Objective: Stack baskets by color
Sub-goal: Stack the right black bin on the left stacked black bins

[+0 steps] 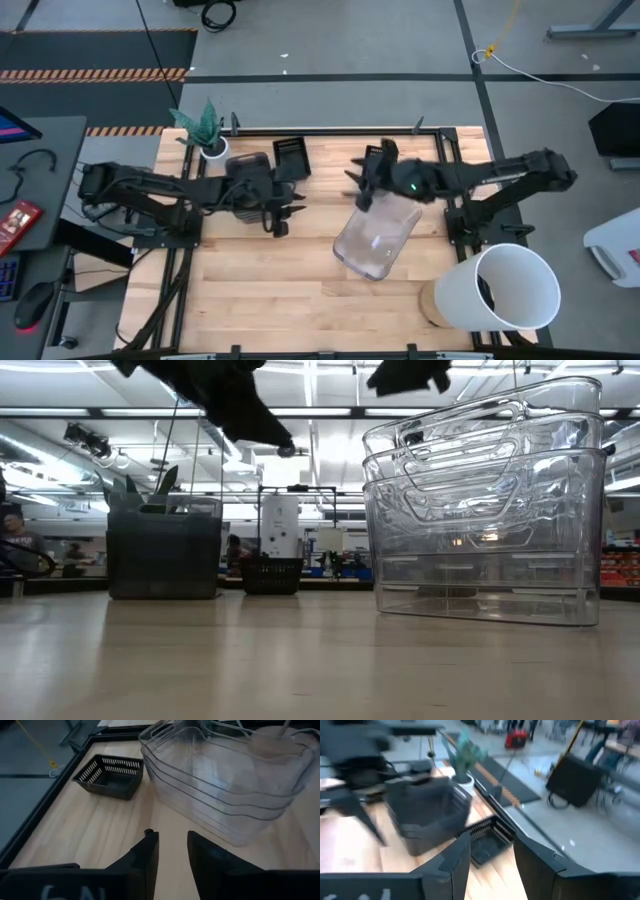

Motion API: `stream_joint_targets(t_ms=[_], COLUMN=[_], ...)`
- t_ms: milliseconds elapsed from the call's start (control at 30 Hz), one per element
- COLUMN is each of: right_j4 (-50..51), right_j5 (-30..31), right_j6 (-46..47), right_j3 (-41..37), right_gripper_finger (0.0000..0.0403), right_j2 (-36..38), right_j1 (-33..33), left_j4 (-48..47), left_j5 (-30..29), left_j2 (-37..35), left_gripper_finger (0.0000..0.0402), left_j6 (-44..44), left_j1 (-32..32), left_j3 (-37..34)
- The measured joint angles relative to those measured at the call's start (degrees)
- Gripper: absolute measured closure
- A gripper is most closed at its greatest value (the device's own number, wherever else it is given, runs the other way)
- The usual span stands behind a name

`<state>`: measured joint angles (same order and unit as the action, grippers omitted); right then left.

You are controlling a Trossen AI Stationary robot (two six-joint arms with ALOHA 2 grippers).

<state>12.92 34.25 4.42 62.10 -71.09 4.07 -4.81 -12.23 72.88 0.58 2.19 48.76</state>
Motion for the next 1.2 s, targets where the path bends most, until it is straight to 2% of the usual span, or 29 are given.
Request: stream_joint_targets(t_ms=[133, 333, 533, 733, 833, 1000, 1200], right_j4=[5.63, 17.02, 34.50, 47.50, 52.84, 63.74, 75.48], right_j5=[-6.13, -7.18, -9.77, -17.67, -20.93, -22.11, -20.63], right_j6=[3.25, 8.47, 15.20, 16.77, 15.29, 9.03, -4.52], right_j3=[3.91, 13.51, 26.82, 39.60, 45.38, 52.50, 54.39], right_gripper_finger=[0.0245, 0.0245, 0.0245, 0.0245, 0.0245, 0.0245, 0.0233], right_j2=[-3.63, -12.40, -23.18, -33.75, -38.47, -45.94, -51.47], right_j1=[-7.75, -16.02, -21.87, -27.79, -30.55, -35.04, -38.17], left_j4=[2.65, 4.58, 4.31, 4.63, 4.93, 7.99, 7.91], left_j5=[-0.17, -0.16, 0.39, 0.48, 0.46, 0.30, 0.46], left_j2=[-3.66, -10.54, -19.74, -28.12, -31.84, -36.15, -36.09], left_gripper_finger=[0.0300, 0.0319, 0.0337, 0.0350, 0.0351, 0.0348, 0.0346], left_j6=[-0.65, 0.00, 1.58, 0.09, -1.02, -3.84, -9.85], left_j1=[1.03, 1.97, 3.65, 6.20, 7.13, 7.97, 8.91], left_j3=[-5.07, -8.87, -13.36, -19.09, -21.38, -24.72, -26.03])
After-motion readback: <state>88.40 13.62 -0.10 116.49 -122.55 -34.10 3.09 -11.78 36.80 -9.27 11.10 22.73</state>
